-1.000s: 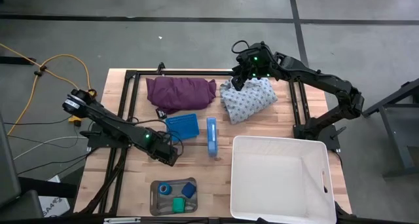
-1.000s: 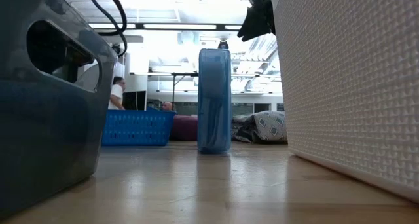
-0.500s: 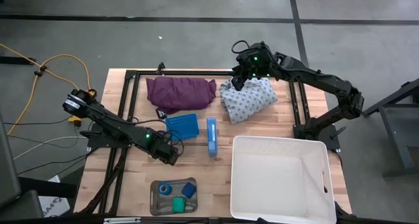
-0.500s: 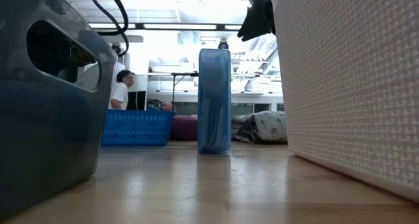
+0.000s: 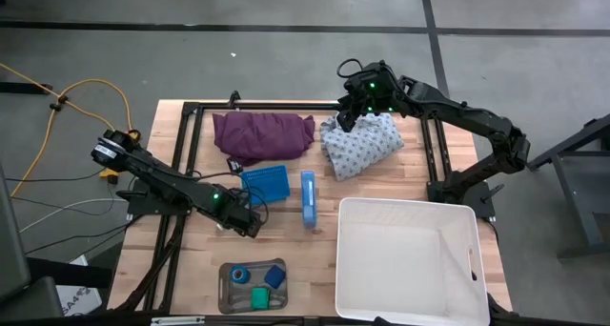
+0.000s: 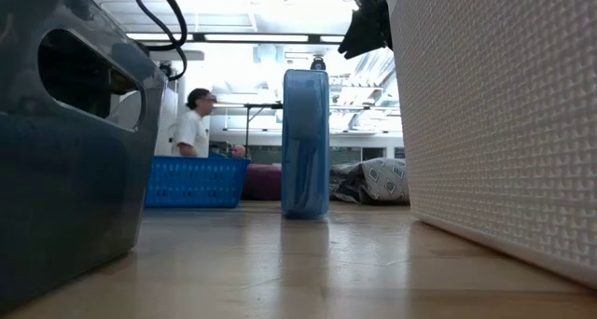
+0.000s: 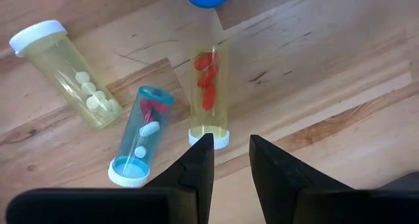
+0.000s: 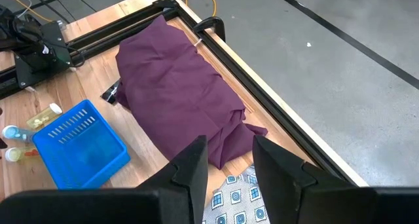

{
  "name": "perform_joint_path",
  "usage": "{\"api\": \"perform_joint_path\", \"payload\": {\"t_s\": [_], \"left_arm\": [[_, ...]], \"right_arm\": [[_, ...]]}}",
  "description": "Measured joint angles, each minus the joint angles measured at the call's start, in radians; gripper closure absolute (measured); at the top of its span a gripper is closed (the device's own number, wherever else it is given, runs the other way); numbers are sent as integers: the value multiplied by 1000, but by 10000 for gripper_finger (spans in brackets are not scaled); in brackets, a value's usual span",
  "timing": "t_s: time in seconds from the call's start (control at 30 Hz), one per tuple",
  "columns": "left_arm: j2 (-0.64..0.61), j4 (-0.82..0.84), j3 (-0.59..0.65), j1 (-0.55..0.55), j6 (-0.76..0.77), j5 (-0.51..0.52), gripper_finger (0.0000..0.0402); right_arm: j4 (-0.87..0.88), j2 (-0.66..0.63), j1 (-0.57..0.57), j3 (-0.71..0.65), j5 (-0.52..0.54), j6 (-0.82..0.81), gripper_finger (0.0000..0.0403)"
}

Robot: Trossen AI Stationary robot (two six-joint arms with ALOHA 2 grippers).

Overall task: Pick & Place Medicine items
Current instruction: Put the right yellow pill bottle into the blue bin

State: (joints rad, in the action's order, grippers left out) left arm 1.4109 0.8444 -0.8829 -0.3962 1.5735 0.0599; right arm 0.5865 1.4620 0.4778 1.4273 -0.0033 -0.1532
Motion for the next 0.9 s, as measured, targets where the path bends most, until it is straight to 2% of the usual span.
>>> {"api": "perform_joint_path", "payload": {"t_s": [0.13,0.43,0.9], "left_arm": [[1,0,0,0,21,3,305],[31,-1,1,0,25,2,260],[92,-7,2,0,25,-23,257]], "right_arm": [[0,0,0,0,0,0,293],[0,0,0,0,0,0,293],[0,0,0,0,0,0,293]]}}
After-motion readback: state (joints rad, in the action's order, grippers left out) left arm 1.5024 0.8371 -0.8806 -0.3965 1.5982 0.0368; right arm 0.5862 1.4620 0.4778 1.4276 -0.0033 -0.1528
